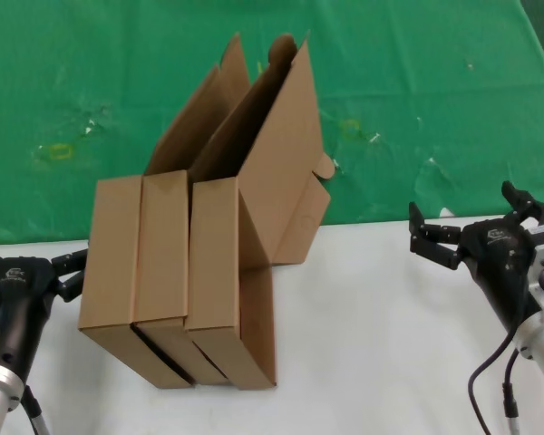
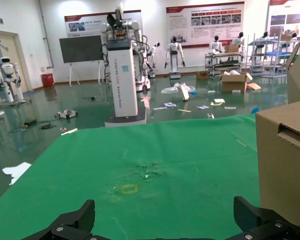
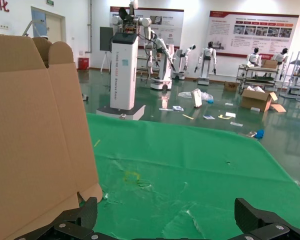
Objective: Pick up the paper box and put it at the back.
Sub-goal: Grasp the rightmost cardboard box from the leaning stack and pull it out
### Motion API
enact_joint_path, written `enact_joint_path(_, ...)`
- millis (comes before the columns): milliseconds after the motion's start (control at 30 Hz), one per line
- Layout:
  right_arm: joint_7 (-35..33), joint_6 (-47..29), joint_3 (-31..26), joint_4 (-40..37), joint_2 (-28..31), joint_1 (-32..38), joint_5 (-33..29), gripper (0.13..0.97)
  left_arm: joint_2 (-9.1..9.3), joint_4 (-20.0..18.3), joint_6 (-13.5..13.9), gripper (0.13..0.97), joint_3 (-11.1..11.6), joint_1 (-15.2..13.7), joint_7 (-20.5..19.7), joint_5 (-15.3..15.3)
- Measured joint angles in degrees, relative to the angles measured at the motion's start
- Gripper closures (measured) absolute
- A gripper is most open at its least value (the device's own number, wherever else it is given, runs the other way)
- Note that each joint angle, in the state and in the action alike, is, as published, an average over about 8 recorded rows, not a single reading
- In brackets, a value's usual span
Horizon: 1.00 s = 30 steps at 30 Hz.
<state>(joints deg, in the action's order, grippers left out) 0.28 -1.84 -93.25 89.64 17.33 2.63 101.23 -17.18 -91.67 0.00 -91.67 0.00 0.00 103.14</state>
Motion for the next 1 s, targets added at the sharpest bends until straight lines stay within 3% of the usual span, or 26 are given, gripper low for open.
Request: enact_joint_path(1000, 0.0, 0.0, 0.0, 0.0, 0.0, 0.0, 0.0, 0.129, 0.0, 0.0, 0.0, 0.158, 0.0, 0.0, 0.0, 0.0)
